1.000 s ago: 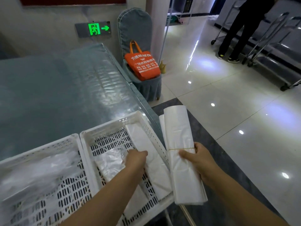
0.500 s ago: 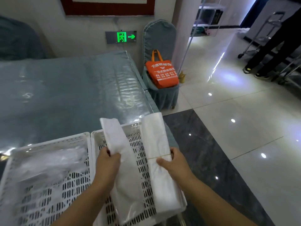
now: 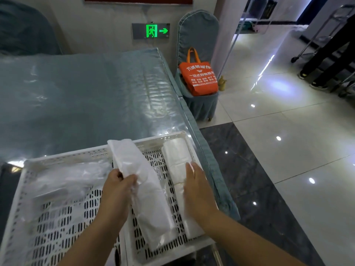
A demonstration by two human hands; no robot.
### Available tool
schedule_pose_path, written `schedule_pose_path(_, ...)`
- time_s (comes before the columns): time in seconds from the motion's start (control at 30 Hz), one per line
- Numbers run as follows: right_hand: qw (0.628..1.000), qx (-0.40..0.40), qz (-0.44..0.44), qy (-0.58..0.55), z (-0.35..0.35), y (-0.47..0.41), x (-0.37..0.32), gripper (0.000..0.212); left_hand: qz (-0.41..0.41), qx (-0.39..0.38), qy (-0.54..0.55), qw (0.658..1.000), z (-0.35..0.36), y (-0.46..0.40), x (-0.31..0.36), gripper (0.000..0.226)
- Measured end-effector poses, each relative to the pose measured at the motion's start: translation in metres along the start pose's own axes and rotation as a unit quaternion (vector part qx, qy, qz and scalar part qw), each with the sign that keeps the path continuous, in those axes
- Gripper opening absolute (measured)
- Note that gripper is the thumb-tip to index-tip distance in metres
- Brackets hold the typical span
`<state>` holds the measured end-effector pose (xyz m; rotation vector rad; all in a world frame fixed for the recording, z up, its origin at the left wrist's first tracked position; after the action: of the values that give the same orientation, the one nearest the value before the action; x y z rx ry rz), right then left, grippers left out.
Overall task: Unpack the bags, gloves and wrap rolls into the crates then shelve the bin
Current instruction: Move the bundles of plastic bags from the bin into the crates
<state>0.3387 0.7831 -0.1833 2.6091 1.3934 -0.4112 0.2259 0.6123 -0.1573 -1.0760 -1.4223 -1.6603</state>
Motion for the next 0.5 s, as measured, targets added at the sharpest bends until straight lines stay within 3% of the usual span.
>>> schedule_pose_path(0.03, 0.999, -0.007, -0.040, 0.020, -0.001, 0.003, -0.004, 0.064, 0.001, 0.001, 0.002, 1.000, 0.000, -0.001, 0.002, 0.022)
schedule_pose_path(0.13, 0.983, -0.123, -0.113, 0.080, 0.006, 0.008, -0.006, 0.064, 0.002, -0.003, 0.004, 1.000, 0.003, -0.001, 0.007, 0.022)
schedule_pose_path(0.27, 0.960, -0.133, -0.159, 0.190, 0.013, 0.006, 0.006, 0.070, -0.004, -0.019, -0.013, 1.000, 0.007, -0.001, 0.009, 0.021)
schedule_pose_path(0.4, 0.966, -0.133, -0.161, 0.154, 0.013, 0.005, 0.009, 0.066, -0.010, -0.042, -0.046, 0.998, 0.013, 0.001, 0.006, 0.019)
schedule_pose_path(0.5, 0.981, -0.116, -0.140, 0.063, 0.002, 0.008, 0.017, 0.063, -0.006, -0.055, -0.078, 0.995, 0.017, 0.002, 0.002, 0.020)
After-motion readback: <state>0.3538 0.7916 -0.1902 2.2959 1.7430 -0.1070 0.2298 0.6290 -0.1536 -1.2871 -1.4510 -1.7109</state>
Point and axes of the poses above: each hand's wrist, its own y-axis away from the middle knuckle, its own z-axis out of the palm, x = y × z, the point moved 1 cm from there along -y, towards the middle knuckle, and after that the axes turned 5 degrees about z, right-handed, at the moved point
